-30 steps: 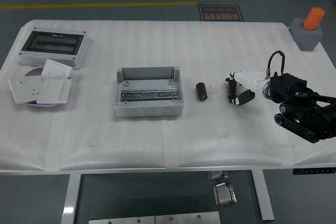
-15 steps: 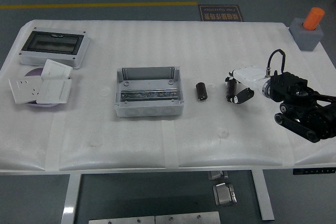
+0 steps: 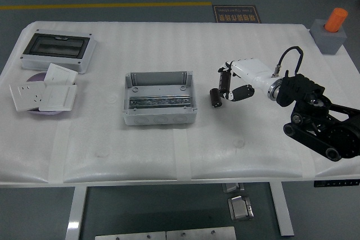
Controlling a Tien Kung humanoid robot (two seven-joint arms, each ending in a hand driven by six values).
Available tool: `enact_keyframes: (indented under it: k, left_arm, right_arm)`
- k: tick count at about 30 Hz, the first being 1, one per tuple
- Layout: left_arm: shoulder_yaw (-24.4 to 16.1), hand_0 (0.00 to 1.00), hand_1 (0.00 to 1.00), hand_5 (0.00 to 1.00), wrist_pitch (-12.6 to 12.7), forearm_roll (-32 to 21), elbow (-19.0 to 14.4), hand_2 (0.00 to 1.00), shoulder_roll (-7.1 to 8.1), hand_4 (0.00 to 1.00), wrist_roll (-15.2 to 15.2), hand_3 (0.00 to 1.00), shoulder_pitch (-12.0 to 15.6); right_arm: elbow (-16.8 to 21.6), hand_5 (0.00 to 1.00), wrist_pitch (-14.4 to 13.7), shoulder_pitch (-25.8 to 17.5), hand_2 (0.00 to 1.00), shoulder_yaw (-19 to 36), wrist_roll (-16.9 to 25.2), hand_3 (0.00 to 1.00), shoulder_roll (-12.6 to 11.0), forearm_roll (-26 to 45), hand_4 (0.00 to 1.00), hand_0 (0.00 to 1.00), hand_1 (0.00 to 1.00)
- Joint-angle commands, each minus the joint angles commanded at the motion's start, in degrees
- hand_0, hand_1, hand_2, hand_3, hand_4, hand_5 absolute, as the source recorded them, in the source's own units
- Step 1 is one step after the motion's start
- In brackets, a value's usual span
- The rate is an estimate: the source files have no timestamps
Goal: Pick up the battery,place it into the box
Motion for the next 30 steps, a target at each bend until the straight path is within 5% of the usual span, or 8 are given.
enact_keyframes:
  k: [5, 9, 11, 15, 16, 21, 22, 30]
  left_arm:
    - [-0.1, 0.601, 0.643, 0.242, 0.0, 0.0, 0.0, 0.507, -0.46, 0.608, 0.3, 0.557, 0.5]
    - [0.0, 0.601, 0.643, 0.242, 0.0, -0.1, 0.0, 0.507, -0.52, 0.608, 0.4, 0.557, 0.7]
    - [0.0, 0.6, 0.643, 0.246, 0.0, -0.2, 0.0, 0.506, -0.41, 0.61, 0.4, 0.557, 0.7]
    - [0.1, 0.6, 0.643, 0.246, -0.1, -0.2, 0.0, 0.506, -0.27, 0.61, 0.4, 0.557, 0.7]
    - [0.2, 0.6, 0.643, 0.248, -0.1, -0.3, 0.0, 0.504, -0.27, 0.615, 0.4, 0.555, 0.7]
    - [0.4, 0.6, 0.643, 0.248, -0.2, -0.6, 0.0, 0.504, -0.28, 0.615, 0.4, 0.555, 0.5]
    - [0.5, 0.6, 0.643, 0.249, -0.2, -0.7, 0.0, 0.501, -0.26, 0.617, 0.4, 0.554, 0.4]
    - [0.7, 0.6, 0.643, 0.246, -0.4, -0.8, 0.0, 0.493, -0.2, 0.619, 0.4, 0.553, 0.3]
  right_arm:
    - [4.7, 0.264, -2.3, -2.4, 0.56, 4.8, 0.3, 0.651, 5.4, -0.2, 0.679, 0.653, 0.604]
    - [3.9, 0.264, -3.8, -3.8, 0.56, 5.8, 0.5, 0.651, 9.6, -0.3, 0.679, 0.653, 0.604]
    - [3.1, 0.292, -3.9, -4.0, 0.64, 5.4, 0.4, 0.662, 10.8, -0.5, 0.701, 0.676, 0.63]
    - [1.5, 0.292, -3.9, -3.9, 0.64, 4.7, 0.2, 0.662, 11.8, -1.1, 0.701, 0.676, 0.63]
    - [1.2, 0.426, -3.8, -3.8, 0.804, 4.6, 0.2, 0.856, 11.9, -1.2, 0.856, 0.857, 0.792]
    - [-0.1, 0.426, -3.2, -3.5, 0.804, 4.3, 0.0, 0.856, 12.0, -1.7, 0.856, 0.857, 0.792]
    - [-0.3, 0.496, -3.1, -3.5, 0.907, 4.2, 0.0, 0.998, 12.0, -1.7, 0.956, 0.998, 0.885]
    - [-1.6, 0.553, -2.4, -3.1, 0.928, 3.1, -0.3, 0.998, 11.8, -1.4, 0.998, 0.998, 0.91]
